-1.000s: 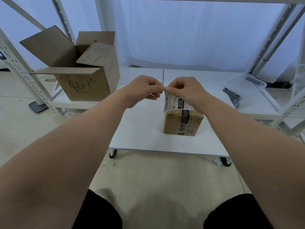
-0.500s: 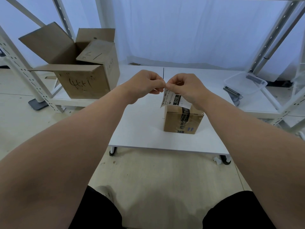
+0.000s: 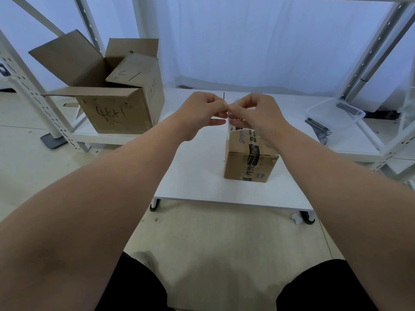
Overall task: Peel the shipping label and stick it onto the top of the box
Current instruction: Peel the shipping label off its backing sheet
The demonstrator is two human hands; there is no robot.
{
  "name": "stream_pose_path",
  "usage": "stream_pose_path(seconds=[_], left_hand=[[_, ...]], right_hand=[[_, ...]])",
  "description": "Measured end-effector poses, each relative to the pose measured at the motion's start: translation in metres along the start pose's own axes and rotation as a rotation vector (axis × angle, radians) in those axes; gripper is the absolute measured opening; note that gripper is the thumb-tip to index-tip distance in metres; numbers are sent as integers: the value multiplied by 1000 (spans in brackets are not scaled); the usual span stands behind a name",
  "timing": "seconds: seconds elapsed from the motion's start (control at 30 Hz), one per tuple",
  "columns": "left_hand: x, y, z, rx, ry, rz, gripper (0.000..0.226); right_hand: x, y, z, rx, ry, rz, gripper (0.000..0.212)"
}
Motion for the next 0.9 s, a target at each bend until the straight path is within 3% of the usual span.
stream_pose_path(seconds=[0.4, 0.9], left_hand=[[0, 0, 1, 47, -77, -71, 11], [-1, 2, 4, 43, -132, -25, 16]], right_hand=[[-1, 3, -4, 28, 3, 42, 11], [-4, 5, -9, -88, 28, 54, 13]])
Point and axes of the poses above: each hand's wrist, its own x-axis towards the middle knuckle, its own z-axis out of the back of the hand, y = z × x, the point moved 6 cm from there along x, towards the middle knuckle, and after that the axes turned 4 degrees about -z, right-handed, at the moved point
